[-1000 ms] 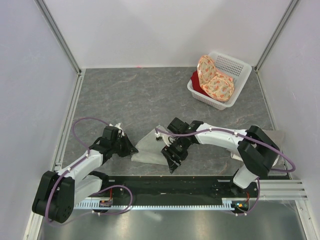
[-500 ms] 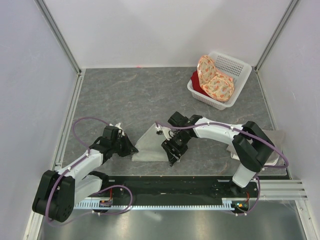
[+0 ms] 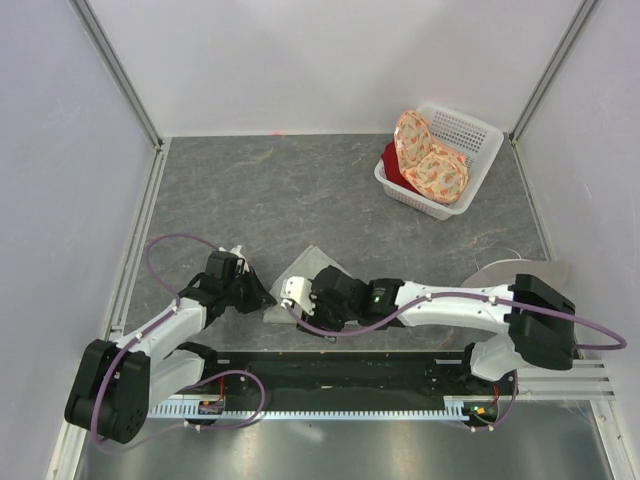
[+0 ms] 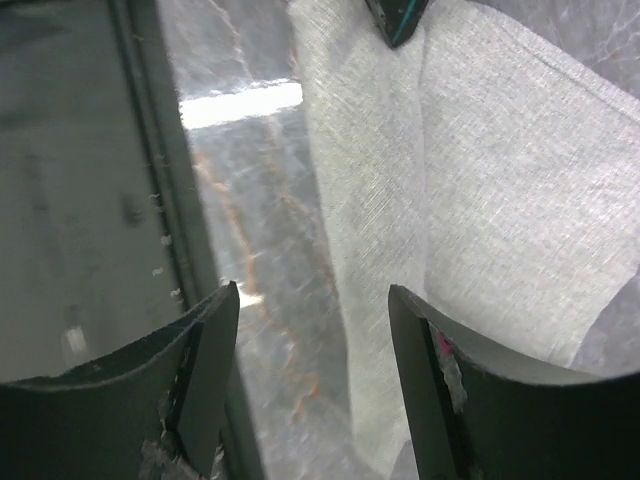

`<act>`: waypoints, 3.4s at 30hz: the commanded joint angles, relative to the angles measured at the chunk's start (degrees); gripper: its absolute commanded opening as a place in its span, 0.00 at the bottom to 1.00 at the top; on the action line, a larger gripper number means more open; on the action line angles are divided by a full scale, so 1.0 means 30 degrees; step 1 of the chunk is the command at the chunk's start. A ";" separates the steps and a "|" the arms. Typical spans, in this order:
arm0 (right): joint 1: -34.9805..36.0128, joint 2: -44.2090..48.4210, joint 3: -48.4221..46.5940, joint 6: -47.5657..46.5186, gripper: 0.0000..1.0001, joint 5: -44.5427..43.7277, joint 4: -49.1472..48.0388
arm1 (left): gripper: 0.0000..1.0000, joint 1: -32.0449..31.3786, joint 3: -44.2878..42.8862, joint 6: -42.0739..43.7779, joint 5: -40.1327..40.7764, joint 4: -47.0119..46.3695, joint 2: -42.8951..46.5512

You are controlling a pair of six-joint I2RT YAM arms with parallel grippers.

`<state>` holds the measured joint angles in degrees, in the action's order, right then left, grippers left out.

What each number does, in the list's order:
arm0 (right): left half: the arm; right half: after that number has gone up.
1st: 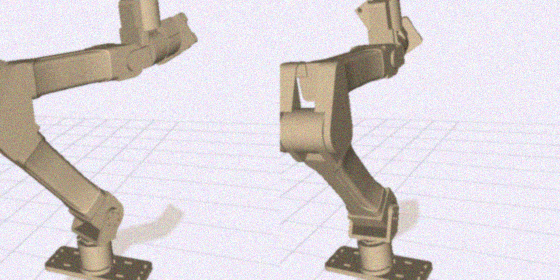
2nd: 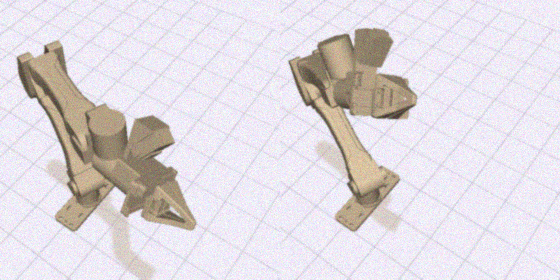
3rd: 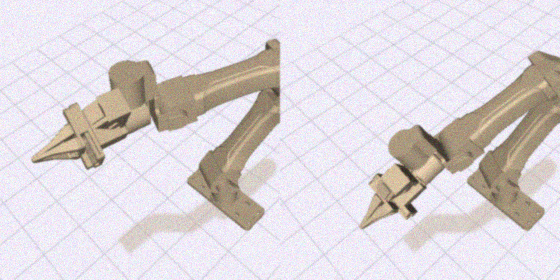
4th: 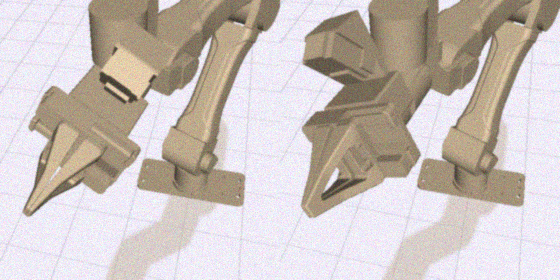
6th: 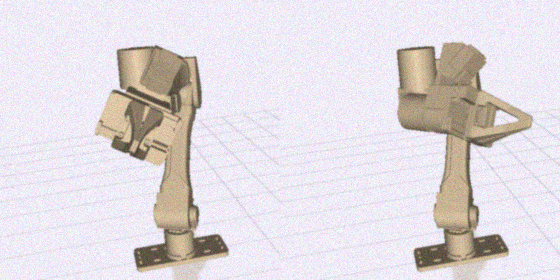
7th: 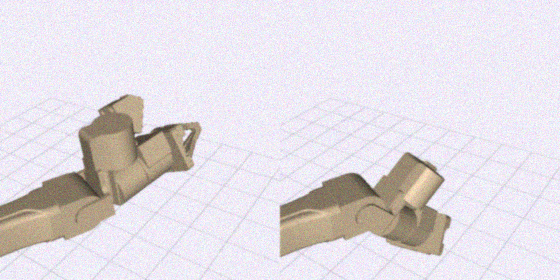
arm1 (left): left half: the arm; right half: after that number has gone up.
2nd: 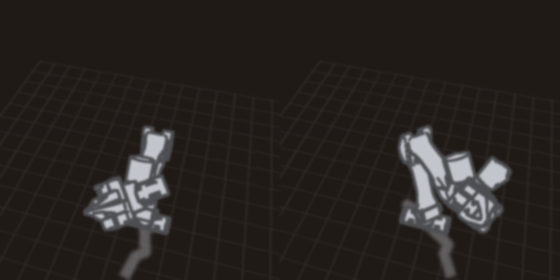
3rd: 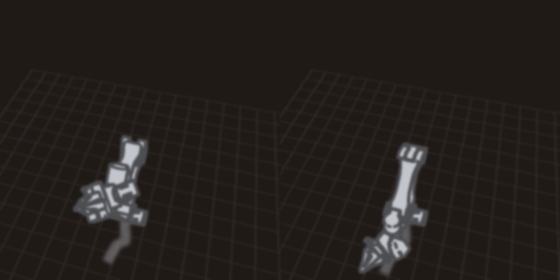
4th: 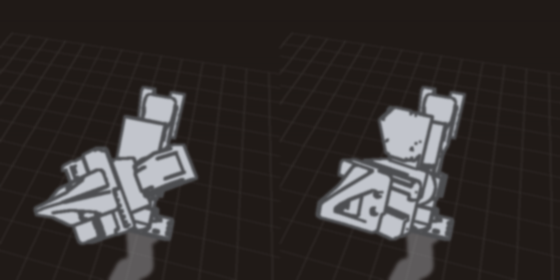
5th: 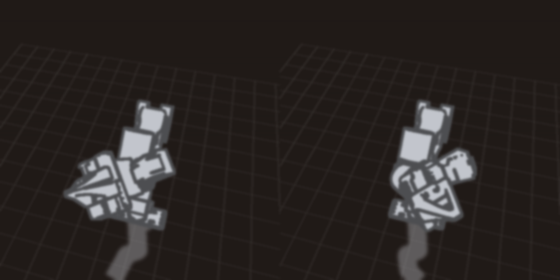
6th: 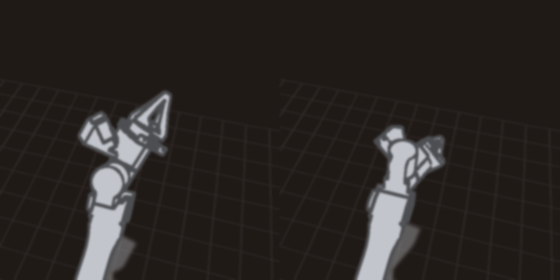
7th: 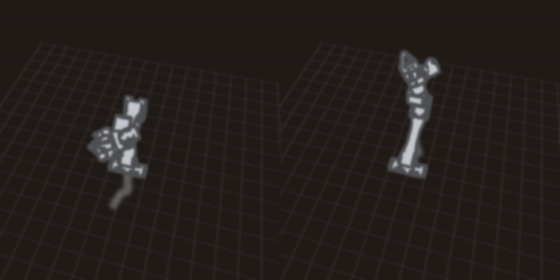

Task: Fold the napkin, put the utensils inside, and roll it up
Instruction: Roll the napkin with the utensil

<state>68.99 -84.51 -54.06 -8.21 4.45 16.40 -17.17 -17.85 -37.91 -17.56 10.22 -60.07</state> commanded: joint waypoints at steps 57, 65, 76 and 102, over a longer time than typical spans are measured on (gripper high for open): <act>-0.5357 -1.1466 -0.9105 0.1182 0.26 1.2841 0.8096 | 0.70 0.0157 0.0761 0.0215 0.2048 0.1167 0.6516; -0.6707 -1.3723 -1.0103 0.1154 0.28 1.5157 0.8653 | 0.70 0.0156 0.2430 -0.0019 -0.0265 -0.0941 0.8685; -0.7440 -1.5393 -1.1070 0.0744 0.30 1.5773 0.8946 | 0.52 0.0157 0.3253 -0.0136 -0.1411 -0.2291 0.7987; -0.7882 -0.6151 -0.7679 0.1185 0.68 1.0535 0.3303 | 0.02 0.0156 0.1263 -0.1104 0.0580 0.1340 0.4353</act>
<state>44.23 -115.02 -82.19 -2.83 43.42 36.51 -16.80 -11.38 -40.36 -18.33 11.66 -45.06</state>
